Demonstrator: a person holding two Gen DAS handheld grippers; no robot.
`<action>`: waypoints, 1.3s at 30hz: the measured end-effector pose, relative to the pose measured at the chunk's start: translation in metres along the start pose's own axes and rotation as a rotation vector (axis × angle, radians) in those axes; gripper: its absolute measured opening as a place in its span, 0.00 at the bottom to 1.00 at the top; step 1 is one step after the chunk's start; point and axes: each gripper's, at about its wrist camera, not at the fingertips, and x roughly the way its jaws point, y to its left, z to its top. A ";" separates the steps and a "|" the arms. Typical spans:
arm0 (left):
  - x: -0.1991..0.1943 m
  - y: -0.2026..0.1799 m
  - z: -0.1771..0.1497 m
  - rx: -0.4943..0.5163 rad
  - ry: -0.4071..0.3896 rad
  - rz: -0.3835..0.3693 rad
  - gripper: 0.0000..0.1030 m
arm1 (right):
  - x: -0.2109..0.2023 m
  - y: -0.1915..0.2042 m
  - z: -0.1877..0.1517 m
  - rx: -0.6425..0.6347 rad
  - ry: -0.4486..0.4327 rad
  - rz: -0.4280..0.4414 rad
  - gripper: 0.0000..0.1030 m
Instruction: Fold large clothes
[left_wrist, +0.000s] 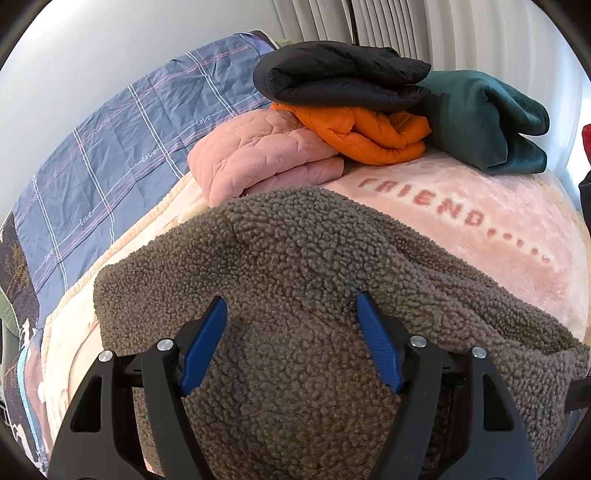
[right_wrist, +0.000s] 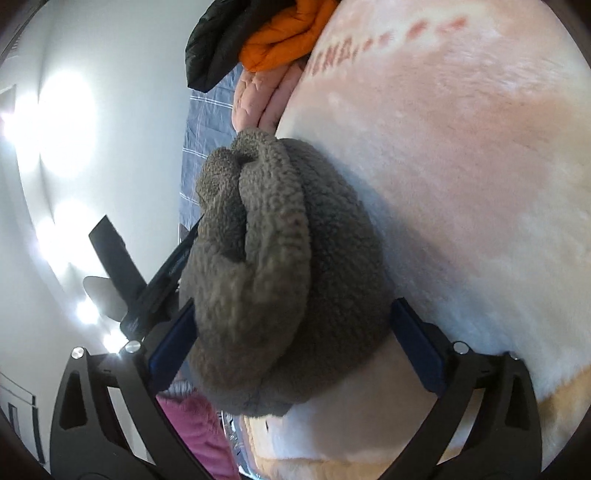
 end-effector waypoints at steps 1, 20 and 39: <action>0.000 0.000 0.000 -0.002 -0.001 -0.001 0.71 | 0.003 -0.002 0.003 -0.003 0.002 0.005 0.98; -0.001 0.006 0.000 -0.038 -0.006 -0.038 0.73 | 0.002 0.025 0.003 -0.214 -0.026 -0.087 0.61; 0.003 0.008 0.000 -0.055 -0.003 -0.047 0.74 | 0.018 0.030 0.008 -0.193 -0.036 -0.089 0.62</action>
